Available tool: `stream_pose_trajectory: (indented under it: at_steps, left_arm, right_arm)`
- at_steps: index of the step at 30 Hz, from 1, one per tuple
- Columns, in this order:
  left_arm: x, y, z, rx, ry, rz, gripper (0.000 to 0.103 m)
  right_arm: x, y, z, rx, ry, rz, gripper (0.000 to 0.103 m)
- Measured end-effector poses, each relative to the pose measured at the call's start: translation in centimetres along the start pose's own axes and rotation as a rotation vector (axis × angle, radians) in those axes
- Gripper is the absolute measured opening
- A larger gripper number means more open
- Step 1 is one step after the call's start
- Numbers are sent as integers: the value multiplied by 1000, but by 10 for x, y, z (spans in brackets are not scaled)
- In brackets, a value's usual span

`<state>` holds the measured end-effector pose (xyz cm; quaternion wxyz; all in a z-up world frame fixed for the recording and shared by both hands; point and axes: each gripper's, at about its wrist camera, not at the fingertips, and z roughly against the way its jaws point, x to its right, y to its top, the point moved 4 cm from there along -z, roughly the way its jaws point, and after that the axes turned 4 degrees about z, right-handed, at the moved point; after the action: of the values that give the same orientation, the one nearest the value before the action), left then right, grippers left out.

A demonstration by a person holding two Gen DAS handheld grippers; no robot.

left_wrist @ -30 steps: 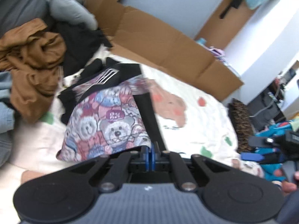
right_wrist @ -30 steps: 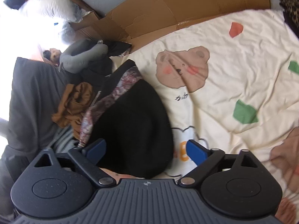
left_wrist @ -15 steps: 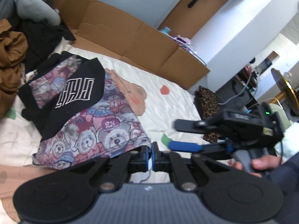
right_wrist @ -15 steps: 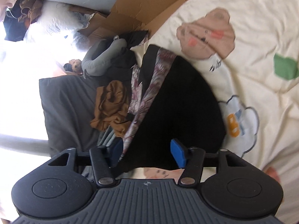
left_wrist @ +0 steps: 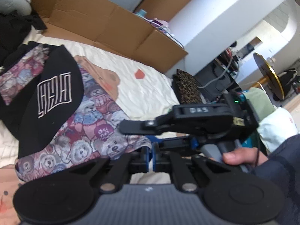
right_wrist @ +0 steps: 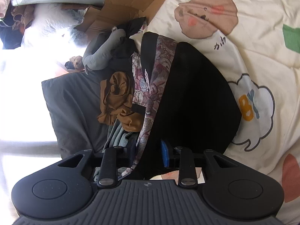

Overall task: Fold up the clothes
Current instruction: 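Lift the hoodie with the left tool while the right tool grasps its floral lining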

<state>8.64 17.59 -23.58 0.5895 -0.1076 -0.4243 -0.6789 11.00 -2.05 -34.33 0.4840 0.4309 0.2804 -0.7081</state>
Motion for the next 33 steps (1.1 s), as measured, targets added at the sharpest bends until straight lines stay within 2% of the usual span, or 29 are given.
stream_pose_trajectory:
  at_steps: [1,5,6,10,13,19,21,23,29,33]
  left_arm:
    - [2,0,-1,-9,-14,1,3]
    - [4,0,-4,-45,-44,6,3]
    - [4,0,-3,-52,-45,9,3]
    - [4,2,1,-83,-32,1,4]
    - [2,6,11,-75,2,-7,12]
    - [-15,14,36,-14,130,11,15]
    - [-19,16,44,4,179,19,20]
    - [-24,18,53,24,223,28,30]
    - [-30,29,74,75,293,45,47]
    - [-33,36,87,108,336,56,48]
  right_arm:
    - [2,-1,-1,-2,8,-15,28]
    - [10,-3,-1,-3,43,-61,3]
    - [9,-3,0,0,38,-53,2]
    - [7,-1,6,16,5,-24,1]
    - [8,2,18,40,-31,-17,1]
    - [2,14,45,62,-103,41,1]
    - [-1,20,57,75,-124,61,1]
    - [-5,26,70,81,-152,89,1]
    - [-23,51,107,70,-246,187,1]
    - [-39,65,124,47,-306,257,0]
